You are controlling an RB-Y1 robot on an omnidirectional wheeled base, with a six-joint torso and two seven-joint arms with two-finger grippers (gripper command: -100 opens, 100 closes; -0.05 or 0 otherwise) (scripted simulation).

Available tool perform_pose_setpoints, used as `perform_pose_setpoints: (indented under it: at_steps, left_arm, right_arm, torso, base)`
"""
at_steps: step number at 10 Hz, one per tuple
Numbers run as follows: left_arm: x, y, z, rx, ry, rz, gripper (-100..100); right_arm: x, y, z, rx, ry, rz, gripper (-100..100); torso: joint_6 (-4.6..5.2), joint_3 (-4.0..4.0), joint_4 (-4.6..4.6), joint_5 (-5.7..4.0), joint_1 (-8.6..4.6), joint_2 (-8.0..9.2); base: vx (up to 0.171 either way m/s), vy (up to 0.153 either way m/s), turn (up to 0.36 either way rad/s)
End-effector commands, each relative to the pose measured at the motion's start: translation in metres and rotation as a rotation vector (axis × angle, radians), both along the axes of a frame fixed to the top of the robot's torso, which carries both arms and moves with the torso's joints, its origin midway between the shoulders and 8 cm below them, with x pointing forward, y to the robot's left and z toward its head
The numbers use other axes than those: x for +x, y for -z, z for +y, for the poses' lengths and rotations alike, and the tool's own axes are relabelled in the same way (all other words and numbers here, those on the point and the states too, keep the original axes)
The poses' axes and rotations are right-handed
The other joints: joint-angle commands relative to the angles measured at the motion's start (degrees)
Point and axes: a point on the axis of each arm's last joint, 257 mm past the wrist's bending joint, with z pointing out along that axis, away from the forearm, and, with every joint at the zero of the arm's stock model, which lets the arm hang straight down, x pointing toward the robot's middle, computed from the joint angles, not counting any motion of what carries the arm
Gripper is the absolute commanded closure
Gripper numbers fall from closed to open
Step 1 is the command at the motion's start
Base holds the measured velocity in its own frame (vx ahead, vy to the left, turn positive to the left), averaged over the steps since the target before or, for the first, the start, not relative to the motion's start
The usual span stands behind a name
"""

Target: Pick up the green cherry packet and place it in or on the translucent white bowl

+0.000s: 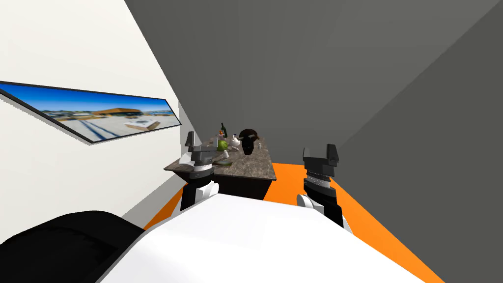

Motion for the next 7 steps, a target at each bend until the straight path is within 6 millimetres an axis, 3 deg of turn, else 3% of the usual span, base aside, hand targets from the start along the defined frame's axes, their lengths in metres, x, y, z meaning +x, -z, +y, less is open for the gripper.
perform_pose_setpoints:
  at_steps: [1,4,7]
  left_arm:
    - [0.005,0.003,-0.003,0.02,0.017,0.019,-100]
    - [0.036,0.03,0.001,0.052,0.068,0.137,-100]
    - [0.054,0.048,0.006,0.063,0.086,0.215,-100]
  right_arm:
    - [0.0,0.0,0.0,0.0,0.0,0.0,0]
    - [0.0,0.0,0.0,0.0,0.0,0.0,0]
    - [0.0,0.0,0.0,0.0,0.0,0.0,0]
  torso:
    - [0.0,0.0,0.0,0.0,0.0,0.0]
    - [0.01,0.07,0.03,0.0,0.0,0.13]
    - [0.01,0.11,0.04,-0.01,-0.04,0.2]
  base:
    - [-0.007,-0.003,-0.015]
    - [-0.04,-0.016,-0.053]
    - [-0.05,-0.017,-0.038]
